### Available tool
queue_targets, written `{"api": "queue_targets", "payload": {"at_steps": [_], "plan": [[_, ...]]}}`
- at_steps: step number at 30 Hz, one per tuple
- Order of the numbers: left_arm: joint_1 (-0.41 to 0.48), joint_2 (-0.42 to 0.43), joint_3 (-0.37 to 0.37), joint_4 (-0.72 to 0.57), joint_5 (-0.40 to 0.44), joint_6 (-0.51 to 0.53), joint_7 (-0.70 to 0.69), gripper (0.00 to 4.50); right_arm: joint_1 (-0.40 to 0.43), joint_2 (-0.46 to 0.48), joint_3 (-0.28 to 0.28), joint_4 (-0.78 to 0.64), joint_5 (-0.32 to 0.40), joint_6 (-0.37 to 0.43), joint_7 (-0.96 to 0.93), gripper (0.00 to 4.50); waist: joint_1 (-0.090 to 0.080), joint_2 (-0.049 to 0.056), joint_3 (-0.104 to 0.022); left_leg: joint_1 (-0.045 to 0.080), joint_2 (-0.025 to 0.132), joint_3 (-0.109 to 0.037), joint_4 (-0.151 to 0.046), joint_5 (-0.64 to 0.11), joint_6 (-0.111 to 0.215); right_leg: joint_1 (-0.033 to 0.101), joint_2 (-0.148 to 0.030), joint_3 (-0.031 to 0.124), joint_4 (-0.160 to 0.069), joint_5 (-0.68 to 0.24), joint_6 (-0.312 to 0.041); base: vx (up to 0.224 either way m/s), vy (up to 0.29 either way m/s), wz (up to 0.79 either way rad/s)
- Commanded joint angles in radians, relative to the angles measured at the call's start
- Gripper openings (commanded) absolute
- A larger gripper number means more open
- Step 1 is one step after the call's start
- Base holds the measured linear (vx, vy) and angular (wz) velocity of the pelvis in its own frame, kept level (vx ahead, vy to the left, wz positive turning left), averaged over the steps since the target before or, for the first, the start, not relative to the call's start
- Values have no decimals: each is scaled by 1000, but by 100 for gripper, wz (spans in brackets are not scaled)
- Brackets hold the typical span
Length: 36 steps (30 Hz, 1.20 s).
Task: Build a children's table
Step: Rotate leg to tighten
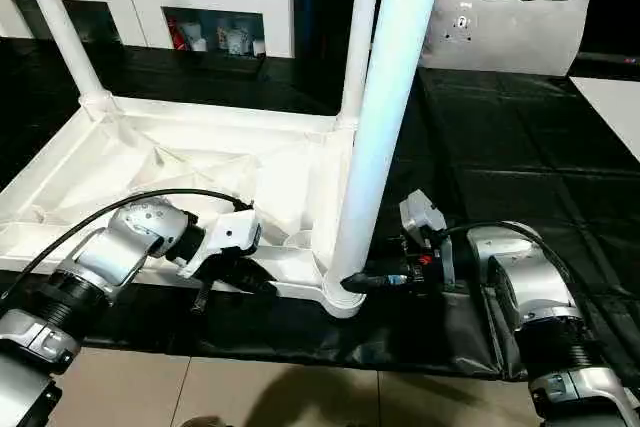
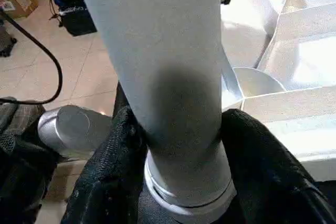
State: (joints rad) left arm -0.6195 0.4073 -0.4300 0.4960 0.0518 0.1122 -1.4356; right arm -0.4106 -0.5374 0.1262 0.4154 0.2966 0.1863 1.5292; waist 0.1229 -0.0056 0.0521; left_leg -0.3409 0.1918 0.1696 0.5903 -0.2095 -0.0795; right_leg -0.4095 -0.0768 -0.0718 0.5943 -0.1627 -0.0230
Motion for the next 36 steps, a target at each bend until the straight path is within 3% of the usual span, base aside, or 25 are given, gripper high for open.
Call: {"api": "queue_targets", "payload": {"at_steps": [1,6,10,13,15,16,17,19,20,21,22,27,31,34,36], "plan": [[0,-12,-33,-12,-7,17,-28,0,1,-1,-2,-29,42,36,24,193,-2,-18,-64,-8,36,1,-65,-107,87,59,-66,43,-66,-300,-193,0,0,0],[-8,-50,8,11,-4,101,84,0,20,37,-15,-73,36,96,-97,193,-1,-17,-61,-7,35,1,-66,-110,78,56,-65,42,-70,-323,-182,0,0,0],[-26,-128,61,43,17,238,280,0,-19,166,-54,-11,-71,103,-460,193,-24,-18,-51,-6,22,-5,-73,-178,23,53,-67,35,-95,-540,-101,0,0,0],[-29,-167,86,49,11,277,347,0,-41,222,-79,19,-91,133,-598,190,-45,-18,-54,-7,18,-12,-74,-204,19,55,-67,29,-106,-589,-65,0,0,0],[-30,-182,94,50,9,288,371,0,-47,240,-85,28,-98,142,-642,190,-57,-18,-54,-3,19,-10,-73,-215,33,48,-65,31,-107,-564,-80,0,0,0],[-27,-249,126,38,-6,338,468,0,-67,309,-108,51,-108,155,-784,190,-64,-12,-53,-4,20,-9,-74,-215,34,48,-63,32,-104,-545,-92,0,0,0],[-27,-274,139,35,-11,352,506,0,-72,329,-114,56,-109,148,-823,190,-68,-15,-56,-3,19,-9,-72,-214,31,49,-63,31,-103,-531,-102,0,0,0],[-25,-294,143,29,-9,358,530,0,-70,345,-116,57,-101,123,-823,190,-68,-15,-56,-3,19,-8,-72,-208,43,49,-62,32,-105,-515,-106,0,0,0],[-25,-297,143,28,-8,359,532,0,-68,346,-116,56,-101,120,-821,245,-68,-15,-58,-6,20,-8,-73,-196,53,52,-62,35,-100,-482,-114,0,0,0],[-24,-295,134,23,-3,354,521,0,-60,344,-117,46,-92,116,-798,258,-66,-10,-59,-6,22,-8,-73,-188,56,52,-62,36,-97,-457,-122,0,0,0],[-23,-293,130,21,0,350,516,0,-56,342,-119,42,-89,113,-789,258,-67,-13,-60,-8,22,-7,-73,-178,64,54,-61,38,-94,-417,-136,0,0,0],[-23,-231,94,29,38,272,456,0,-10,255,-137,-23,-48,70,-618,307,-52,-5,-64,-8,24,-4,-69,-131,93,63,-61,41,-81,-289,-183,0,0,0],[-18,-179,70,23,43,227,384,0,8,168,-138,-51,-28,79,-511,345,-43,-5,-70,-10,26,-4,-64,-77,116,69,-61,41,-66,-169,-224,0,0,0],[-15,-161,63,18,44,220,357,0,10,141,-139,-55,-22,84,-476,372,-36,-3,-67,-8,28,-1,-65,-89,119,66,-62,41,-67,-183,-232,0,0,0],[-8,-127,44,6,41,190,295,0,14,96,-130,-64,-18,80,-419,393,-30,-3,-64,-5,29,-3,-69,-129,98,67,-64,40,-75,-261,-217,0,0,0]]}}
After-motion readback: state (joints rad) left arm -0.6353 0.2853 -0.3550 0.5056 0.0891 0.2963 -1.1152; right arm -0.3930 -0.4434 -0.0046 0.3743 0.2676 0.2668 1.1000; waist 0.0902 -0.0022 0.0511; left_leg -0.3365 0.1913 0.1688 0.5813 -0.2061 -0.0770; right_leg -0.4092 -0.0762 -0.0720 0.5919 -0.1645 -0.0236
